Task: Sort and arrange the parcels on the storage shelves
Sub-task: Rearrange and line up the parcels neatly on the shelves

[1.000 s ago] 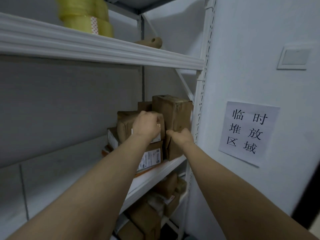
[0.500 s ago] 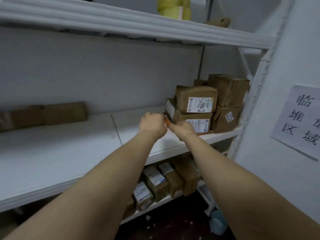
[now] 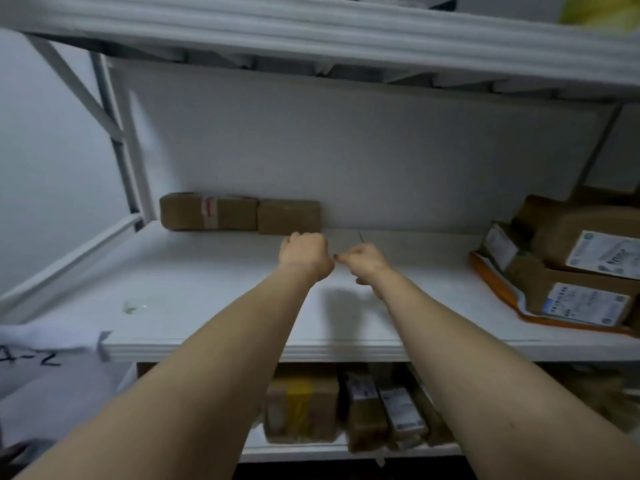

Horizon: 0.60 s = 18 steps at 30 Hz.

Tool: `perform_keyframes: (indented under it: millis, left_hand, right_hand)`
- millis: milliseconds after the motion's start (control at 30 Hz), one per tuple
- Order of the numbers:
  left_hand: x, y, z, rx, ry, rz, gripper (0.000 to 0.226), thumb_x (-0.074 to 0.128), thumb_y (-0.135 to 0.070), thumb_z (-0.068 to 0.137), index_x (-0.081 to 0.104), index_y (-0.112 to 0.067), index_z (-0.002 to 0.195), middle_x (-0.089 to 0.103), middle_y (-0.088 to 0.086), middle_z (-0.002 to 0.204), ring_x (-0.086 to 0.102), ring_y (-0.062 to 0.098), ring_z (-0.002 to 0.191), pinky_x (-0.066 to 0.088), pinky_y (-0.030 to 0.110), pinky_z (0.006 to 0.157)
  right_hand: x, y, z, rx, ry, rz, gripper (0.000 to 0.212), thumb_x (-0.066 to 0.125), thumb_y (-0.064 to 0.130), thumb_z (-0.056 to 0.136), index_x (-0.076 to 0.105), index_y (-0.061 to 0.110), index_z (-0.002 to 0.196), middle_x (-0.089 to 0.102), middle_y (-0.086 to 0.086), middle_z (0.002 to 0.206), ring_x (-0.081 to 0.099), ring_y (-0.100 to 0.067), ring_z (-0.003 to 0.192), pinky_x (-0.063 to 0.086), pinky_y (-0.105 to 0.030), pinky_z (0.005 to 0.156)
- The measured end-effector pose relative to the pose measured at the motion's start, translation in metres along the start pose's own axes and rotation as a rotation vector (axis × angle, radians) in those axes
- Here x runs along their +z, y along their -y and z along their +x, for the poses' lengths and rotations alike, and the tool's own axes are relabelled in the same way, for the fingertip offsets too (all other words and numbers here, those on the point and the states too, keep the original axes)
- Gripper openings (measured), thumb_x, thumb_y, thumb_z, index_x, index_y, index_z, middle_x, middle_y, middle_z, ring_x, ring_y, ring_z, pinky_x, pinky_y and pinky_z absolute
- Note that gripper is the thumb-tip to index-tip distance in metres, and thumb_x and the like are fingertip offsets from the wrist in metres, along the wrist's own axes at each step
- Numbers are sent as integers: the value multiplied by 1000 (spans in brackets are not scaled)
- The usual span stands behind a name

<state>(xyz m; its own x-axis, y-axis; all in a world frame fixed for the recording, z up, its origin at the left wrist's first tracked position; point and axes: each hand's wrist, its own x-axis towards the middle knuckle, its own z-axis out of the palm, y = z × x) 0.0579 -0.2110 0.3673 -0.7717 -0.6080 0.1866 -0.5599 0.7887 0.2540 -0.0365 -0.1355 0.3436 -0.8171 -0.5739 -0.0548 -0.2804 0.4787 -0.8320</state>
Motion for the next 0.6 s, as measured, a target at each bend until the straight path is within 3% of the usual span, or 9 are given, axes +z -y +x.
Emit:
perform_keyframes:
  millis: [67, 167, 233, 300, 433, 600]
  left_hand:
    - [-1, 33, 15, -32, 13, 15, 42, 46, -16, 90, 53, -13, 131, 55, 9, 132, 40, 29, 127, 35, 35, 105]
    - [-4, 88, 54, -87, 44, 21, 42, 47, -15, 89, 53, -13, 130, 54, 10, 132, 41, 30, 127, 37, 37, 104]
    - [-4, 114, 77, -103, 61, 5, 42, 48, -14, 88, 55, -12, 129, 55, 12, 131, 45, 31, 126, 40, 37, 103]
    - [-3, 140, 99, -104, 59, -12, 40, 49, -15, 87, 57, -10, 126, 57, 14, 128, 50, 32, 122, 45, 37, 99]
    - [8, 176, 133, -102, 59, -13, 40, 49, -13, 87, 55, -11, 127, 57, 12, 129, 52, 31, 120, 47, 36, 97]
    - [31, 203, 175, -57, -4, -21, 38, 46, -6, 88, 57, -9, 124, 59, 11, 125, 55, 29, 118, 46, 34, 91]
  right_hand:
    - [29, 14, 20, -5, 20, -19, 36, 63, 28, 89, 65, -5, 101, 49, -17, 85, 42, -19, 78, 38, -30, 70]
    - [79, 39, 63, -31, 42, -92, 39, 59, 26, 91, 62, -4, 116, 55, -14, 90, 51, -22, 82, 39, -29, 70]
    - [100, 52, 86, -51, 46, -147, 37, 56, 21, 92, 59, 1, 123, 62, -15, 111, 59, -29, 102, 43, -31, 77]
    - [120, 67, 111, -73, 37, -219, 34, 54, 19, 94, 60, 4, 123, 60, -17, 126, 57, -31, 116, 45, -30, 87]
    - [152, 86, 155, -115, 65, -363, 28, 47, 17, 98, 64, 0, 113, 61, -18, 123, 57, -31, 114, 39, -26, 78]
    - [180, 83, 200, -141, 1, -423, 30, 47, 14, 97, 62, -3, 115, 60, -21, 124, 55, -34, 116, 42, -28, 81]
